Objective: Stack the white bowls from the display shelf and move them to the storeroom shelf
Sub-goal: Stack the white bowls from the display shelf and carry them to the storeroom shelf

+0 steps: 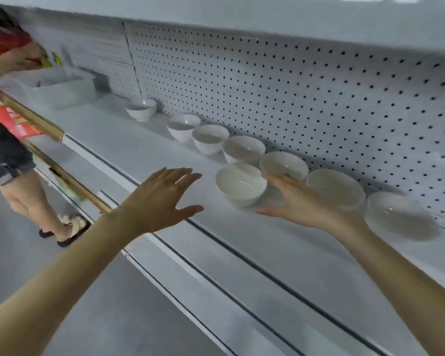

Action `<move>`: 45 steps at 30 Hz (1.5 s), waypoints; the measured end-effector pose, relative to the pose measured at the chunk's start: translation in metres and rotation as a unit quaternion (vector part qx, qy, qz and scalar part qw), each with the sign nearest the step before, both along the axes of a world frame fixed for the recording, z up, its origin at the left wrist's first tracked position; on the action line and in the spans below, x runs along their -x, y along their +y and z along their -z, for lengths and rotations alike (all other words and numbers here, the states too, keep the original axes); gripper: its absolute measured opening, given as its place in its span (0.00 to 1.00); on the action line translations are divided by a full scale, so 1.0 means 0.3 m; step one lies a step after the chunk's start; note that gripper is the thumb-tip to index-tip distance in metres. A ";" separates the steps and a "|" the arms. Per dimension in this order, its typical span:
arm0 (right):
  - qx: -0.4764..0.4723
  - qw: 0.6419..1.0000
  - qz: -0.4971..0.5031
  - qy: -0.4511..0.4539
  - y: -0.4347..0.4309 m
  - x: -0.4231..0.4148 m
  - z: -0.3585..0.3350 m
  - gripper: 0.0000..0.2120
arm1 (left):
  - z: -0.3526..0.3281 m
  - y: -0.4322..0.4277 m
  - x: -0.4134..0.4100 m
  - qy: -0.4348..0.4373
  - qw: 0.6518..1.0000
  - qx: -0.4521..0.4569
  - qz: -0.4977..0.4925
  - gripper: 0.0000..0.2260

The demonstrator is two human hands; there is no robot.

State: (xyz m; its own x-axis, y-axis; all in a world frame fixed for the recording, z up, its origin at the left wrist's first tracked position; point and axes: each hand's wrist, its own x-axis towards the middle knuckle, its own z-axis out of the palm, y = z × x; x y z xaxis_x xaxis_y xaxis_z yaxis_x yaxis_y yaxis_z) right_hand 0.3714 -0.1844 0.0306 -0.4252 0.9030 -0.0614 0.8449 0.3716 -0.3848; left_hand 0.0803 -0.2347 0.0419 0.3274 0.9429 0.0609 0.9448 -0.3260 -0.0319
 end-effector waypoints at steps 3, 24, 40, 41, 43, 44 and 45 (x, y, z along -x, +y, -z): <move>0.022 0.999 0.030 0.022 0.027 0.028 0.050 0.44 | 0.068 0.146 0.013 -0.016 0.998 0.034 0.055 0.42; -0.029 0.914 0.323 0.243 0.025 0.277 0.206 0.46 | 0.251 0.641 0.087 -0.280 0.860 0.276 0.327 0.43; 0.018 0.763 0.496 0.414 -0.030 0.309 0.256 0.29 | 0.303 0.562 0.144 -0.397 0.819 0.314 0.271 0.39; 0.035 0.732 0.517 0.442 -0.016 0.292 0.264 0.29 | 0.298 0.557 0.134 -0.400 0.818 0.320 0.261 0.40; 0.061 0.689 0.524 0.497 0.018 0.275 0.270 0.28 | 0.292 0.557 0.117 -0.408 0.815 0.336 0.238 0.42; 0.068 0.676 0.522 0.516 0.038 0.269 0.270 0.29 | 0.291 0.557 0.111 -0.413 0.813 0.341 0.230 0.40; 0.072 0.667 0.518 0.530 0.061 0.264 0.268 0.30 | 0.288 0.557 0.105 -0.419 0.810 0.343 0.225 0.38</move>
State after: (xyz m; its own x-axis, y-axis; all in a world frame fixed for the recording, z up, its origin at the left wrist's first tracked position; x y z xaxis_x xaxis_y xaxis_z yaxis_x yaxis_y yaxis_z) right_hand 0.2923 -0.1659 -0.0499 0.5502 0.7626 -0.3401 -0.1559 -0.3063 -0.9391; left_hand 0.0487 -0.0676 -0.0446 0.7621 0.6456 -0.0483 0.3213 -0.3124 0.8940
